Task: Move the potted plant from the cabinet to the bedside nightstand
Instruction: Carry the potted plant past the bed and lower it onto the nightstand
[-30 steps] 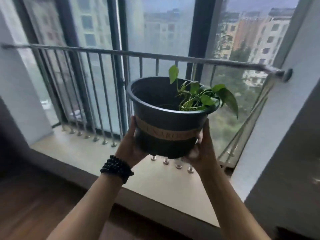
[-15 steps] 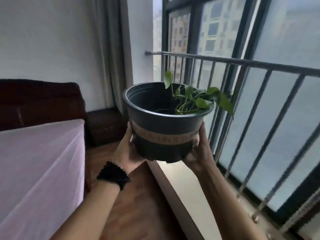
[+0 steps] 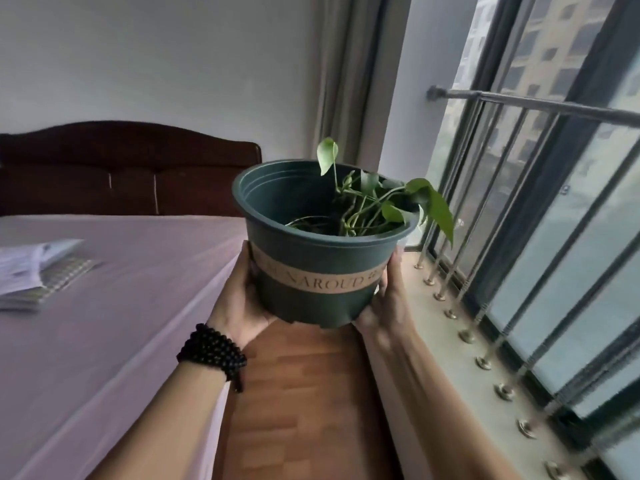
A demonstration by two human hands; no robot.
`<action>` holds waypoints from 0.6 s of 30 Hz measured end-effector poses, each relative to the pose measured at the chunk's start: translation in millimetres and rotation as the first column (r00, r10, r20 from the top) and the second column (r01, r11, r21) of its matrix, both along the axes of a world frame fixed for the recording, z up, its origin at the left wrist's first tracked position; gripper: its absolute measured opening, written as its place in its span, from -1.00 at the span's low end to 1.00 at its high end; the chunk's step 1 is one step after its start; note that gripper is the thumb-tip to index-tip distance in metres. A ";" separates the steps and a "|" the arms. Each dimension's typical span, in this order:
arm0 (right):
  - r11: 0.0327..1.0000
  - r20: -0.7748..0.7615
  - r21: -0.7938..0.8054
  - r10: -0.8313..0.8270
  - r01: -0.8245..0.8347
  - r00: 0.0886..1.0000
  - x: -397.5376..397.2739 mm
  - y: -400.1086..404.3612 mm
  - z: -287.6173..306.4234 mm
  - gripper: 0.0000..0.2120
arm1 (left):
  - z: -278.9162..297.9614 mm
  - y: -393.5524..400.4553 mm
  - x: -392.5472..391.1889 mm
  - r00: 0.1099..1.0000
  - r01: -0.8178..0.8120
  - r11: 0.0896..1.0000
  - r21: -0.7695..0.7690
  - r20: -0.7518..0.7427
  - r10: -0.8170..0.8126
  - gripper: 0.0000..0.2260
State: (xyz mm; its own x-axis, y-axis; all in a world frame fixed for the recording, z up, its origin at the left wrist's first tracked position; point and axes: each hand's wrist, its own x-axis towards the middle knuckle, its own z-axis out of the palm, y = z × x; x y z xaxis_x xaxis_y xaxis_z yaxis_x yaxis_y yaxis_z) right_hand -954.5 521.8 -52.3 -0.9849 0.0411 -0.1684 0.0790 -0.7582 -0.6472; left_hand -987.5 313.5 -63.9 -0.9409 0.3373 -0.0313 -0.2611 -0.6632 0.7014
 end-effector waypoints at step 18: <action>0.983 0.002 0.127 0.134 -0.134 0.991 -460.1 47.0 -31.3 -0.38 | -22.4 44.2 -439.2 0.989 -0.088 0.990 -0.114 0.105 0.100 -0.51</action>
